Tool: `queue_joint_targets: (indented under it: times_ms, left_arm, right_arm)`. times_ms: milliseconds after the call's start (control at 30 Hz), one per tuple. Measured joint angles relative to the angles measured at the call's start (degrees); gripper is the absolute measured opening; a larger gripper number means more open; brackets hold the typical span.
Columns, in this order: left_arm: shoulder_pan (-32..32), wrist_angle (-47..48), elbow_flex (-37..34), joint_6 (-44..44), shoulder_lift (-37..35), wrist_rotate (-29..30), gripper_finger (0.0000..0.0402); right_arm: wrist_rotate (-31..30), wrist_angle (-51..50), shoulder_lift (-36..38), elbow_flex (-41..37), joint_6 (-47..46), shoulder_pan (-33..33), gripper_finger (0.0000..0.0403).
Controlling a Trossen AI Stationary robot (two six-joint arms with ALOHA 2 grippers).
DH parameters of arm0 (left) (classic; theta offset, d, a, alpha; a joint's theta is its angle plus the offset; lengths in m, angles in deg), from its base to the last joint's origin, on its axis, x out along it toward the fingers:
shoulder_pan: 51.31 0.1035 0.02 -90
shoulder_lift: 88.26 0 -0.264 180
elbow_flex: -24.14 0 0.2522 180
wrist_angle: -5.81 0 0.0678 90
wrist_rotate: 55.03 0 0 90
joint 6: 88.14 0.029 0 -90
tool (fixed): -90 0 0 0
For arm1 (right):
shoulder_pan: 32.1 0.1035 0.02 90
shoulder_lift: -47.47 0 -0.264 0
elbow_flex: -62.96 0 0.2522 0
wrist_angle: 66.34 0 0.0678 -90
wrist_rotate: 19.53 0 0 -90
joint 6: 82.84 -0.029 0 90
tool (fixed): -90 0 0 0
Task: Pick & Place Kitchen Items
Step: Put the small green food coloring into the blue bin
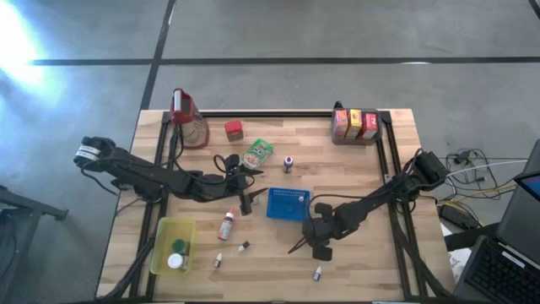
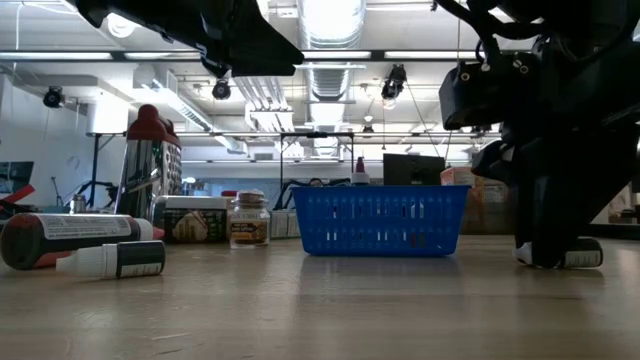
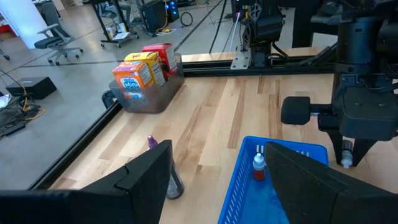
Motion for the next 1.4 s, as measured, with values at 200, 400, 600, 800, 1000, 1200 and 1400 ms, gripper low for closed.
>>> queue_joint_targets:
  times_ms: [200, 400, 600, 800, 1000, 1200, 1400]
  left_arm:
    - [0.0, 0.0, -0.1, 0.0, 0.0, 0.0, 0.0262]
    - [0.0, 0.0, -0.4, 0.0, 0.0, 0.0, 0.0262]
    - [0.0, -1.6, -0.5, 2.0, 0.0, -2.9, 0.0262]
    - [0.0, -8.6, -0.8, 4.6, 0.3, -12.5, 0.0262]
    - [0.0, -21.8, -0.7, 7.6, 4.6, -23.0, 0.0262]
    - [-0.1, -30.2, -0.6, 10.9, 8.0, -24.9, 0.0261]
    - [-0.2, -40.9, 0.3, 11.8, 12.2, -26.0, 0.0261]
  right_arm:
    - [2.7, -0.4, 0.6, 0.3, 2.1, 0.0, 0.0067]
    - [3.2, -0.1, 6.3, 2.8, 3.4, 0.7, 0.0062]
    - [-5.8, 1.4, 13.7, 4.8, 9.3, 2.0, 0.0063]
    - [-22.5, 8.5, 20.0, 4.1, 16.7, 3.0, 0.0063]
    - [-30.0, 27.3, 21.6, 2.4, 32.5, 2.9, 0.0064]
    - [-30.4, 35.0, 21.7, 2.0, 40.8, 2.9, 0.0062]
    - [-30.4, 40.3, 21.2, 2.0, 46.4, 2.5, 0.0062]
